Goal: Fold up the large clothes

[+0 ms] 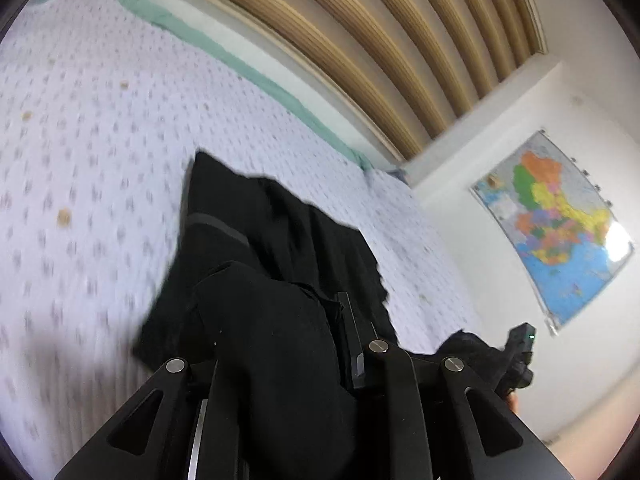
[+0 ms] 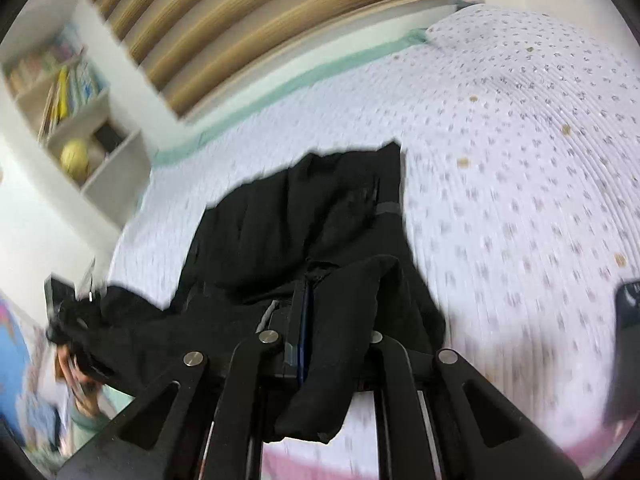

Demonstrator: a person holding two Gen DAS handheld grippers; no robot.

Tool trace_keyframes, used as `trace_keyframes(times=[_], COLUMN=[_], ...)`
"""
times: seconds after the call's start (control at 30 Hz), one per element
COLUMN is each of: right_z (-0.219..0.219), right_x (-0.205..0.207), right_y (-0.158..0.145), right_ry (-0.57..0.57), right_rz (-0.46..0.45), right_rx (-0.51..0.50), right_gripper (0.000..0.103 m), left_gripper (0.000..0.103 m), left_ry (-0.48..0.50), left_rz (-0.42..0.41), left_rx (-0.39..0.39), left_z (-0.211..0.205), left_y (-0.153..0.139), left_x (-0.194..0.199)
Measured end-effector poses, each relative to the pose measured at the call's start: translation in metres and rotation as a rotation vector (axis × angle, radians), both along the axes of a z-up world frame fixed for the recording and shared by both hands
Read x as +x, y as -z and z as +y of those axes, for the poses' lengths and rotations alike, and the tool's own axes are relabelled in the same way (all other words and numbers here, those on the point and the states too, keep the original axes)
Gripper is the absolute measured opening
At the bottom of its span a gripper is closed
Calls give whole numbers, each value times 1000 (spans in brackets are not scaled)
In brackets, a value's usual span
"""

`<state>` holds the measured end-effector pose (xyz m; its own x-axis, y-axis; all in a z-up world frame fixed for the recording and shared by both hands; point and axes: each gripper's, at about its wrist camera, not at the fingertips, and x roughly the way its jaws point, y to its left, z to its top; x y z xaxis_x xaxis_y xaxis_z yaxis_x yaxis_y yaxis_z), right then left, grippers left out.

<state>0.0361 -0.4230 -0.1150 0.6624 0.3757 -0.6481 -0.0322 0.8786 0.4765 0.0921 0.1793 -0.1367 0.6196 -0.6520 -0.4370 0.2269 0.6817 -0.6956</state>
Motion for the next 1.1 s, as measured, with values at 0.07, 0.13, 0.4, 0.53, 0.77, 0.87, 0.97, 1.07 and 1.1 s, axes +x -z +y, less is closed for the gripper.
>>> trace_keyframes(times=[0.07,0.13,0.4,0.53,0.77,0.87,0.97,1.07,1.1], right_z=[-4,-1,28,31,14,-4,-19,-28,-29], right_x=[31,62,184,188,174,157,133,115,111], right_y=[2,8,103,140,127,102,73,59,58], right_ry=[42,66,124,100,71,34,39,27,23], right_rz=[-29,-55,164,129,161,144,87,66,70], right_rx=[10,3,-203,-236,-106,6,40,110,126], right_gripper=[14,14,14,14,25,29,35,44,48], left_gripper=[22,22,24,24,24,44,61,61,61], left_ry=[-55,-130,-231,-194,-134,-58,14,68,73], left_rz=[6,25,317,236,51,-58,-62,-59,-55], left_rx=[10,55,119,253,416,415,269,68,5], left_z=[-3,-9,-37,-53,-57,-54,-36,-12,-3], left_y=[1,9,126,115,68,27,5,-2,-2], left_x=[27,53,154,151,117,89,81,78,77])
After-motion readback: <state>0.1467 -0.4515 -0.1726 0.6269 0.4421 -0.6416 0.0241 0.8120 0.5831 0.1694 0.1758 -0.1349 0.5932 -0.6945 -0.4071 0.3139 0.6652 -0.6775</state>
